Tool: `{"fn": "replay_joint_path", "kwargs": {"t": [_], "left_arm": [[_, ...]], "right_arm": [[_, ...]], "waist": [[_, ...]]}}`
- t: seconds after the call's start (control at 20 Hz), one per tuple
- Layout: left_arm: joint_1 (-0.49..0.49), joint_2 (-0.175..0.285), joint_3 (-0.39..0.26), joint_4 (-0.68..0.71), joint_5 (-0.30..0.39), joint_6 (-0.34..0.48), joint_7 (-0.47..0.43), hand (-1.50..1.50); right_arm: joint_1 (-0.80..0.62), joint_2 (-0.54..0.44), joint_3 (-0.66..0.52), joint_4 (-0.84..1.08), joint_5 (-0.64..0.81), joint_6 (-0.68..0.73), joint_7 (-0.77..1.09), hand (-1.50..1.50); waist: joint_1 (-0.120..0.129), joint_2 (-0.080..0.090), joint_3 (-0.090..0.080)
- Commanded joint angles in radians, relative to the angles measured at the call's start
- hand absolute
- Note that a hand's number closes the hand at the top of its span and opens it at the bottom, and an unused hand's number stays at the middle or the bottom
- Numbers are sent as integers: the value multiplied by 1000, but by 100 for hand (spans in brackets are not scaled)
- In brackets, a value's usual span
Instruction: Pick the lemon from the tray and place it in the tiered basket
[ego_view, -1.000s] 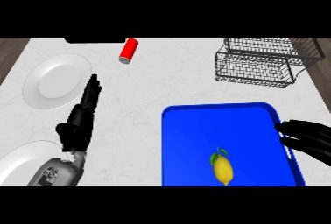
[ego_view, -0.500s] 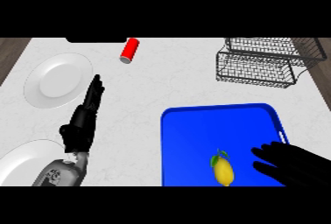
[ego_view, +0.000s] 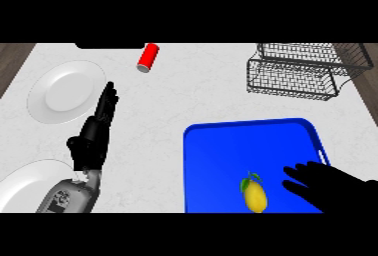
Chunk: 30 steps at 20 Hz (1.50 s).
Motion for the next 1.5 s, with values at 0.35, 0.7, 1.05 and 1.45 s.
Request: {"fn": "replay_joint_path", "kwargs": {"t": [0.35,0.7,1.05,1.45], "left_arm": [[41,-62,12,-37,-77,-13,17,0],[19,-45,69,-19,-48,-81,-3,0],[19,-98,67,-2,-95,-79,2,0],[69,-131,57,-31,-148,-85,5,0]], "right_arm": [[9,4,54,44,283,-2,-197,-150],[-1,-30,156,179,527,-212,-413,-150],[-67,91,147,209,577,-162,-296,-150],[8,88,104,341,641,-248,-443,-150]], "waist": [[1,0,0],[5,1,1],[4,1,-1],[2,0,0]]}}
